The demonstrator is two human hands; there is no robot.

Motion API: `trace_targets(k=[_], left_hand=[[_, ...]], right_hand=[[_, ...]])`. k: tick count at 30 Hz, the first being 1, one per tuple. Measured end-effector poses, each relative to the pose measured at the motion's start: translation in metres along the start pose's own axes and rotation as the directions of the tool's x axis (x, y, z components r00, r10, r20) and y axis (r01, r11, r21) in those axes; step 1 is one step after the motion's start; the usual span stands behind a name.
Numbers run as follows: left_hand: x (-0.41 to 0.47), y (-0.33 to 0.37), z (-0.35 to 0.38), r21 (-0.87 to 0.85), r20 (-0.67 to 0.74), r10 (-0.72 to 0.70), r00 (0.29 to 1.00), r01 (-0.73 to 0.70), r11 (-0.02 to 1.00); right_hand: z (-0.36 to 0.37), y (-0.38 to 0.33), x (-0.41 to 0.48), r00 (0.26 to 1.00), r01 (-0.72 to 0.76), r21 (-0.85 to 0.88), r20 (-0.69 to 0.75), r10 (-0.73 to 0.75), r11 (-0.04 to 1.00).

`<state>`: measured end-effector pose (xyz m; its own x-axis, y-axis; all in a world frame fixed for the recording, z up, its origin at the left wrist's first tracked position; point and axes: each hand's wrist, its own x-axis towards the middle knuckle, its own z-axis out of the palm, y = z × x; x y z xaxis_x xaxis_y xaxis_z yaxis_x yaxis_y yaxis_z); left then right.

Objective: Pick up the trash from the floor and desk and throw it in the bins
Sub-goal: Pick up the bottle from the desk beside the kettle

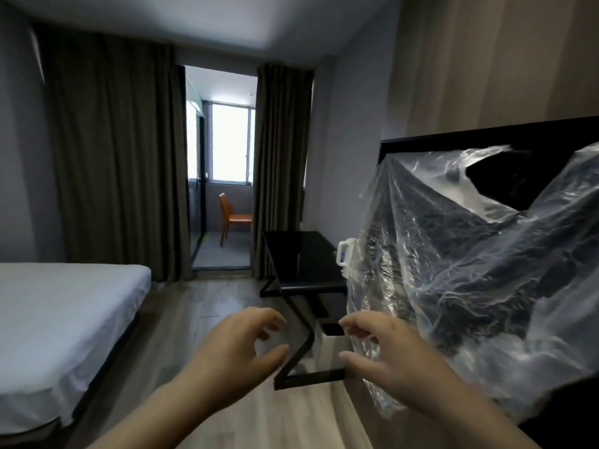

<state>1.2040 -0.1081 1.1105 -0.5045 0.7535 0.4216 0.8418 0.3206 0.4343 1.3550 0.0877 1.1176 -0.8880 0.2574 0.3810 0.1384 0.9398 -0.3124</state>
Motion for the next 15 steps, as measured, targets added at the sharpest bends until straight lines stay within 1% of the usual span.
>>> trace_targets(k=[3,10,15], left_hand=[[0.044,-0.030,0.017,-0.004,0.010,-0.021,1.000,0.021,1.000],[0.167,-0.095,0.044,-0.021,0.024,-0.058,0.998,0.059,0.998],[0.239,-0.155,0.062,-0.028,0.046,-0.073,0.996,0.074,0.997]], right_hand=[[0.021,0.029,0.046,1.000,-0.012,0.003,0.015,0.012,1.000],[0.048,0.098,0.177,0.999,-0.036,0.011,-0.004,0.036,0.999],[0.084,0.132,0.258,0.997,-0.056,0.030,0.050,0.055,0.998]])
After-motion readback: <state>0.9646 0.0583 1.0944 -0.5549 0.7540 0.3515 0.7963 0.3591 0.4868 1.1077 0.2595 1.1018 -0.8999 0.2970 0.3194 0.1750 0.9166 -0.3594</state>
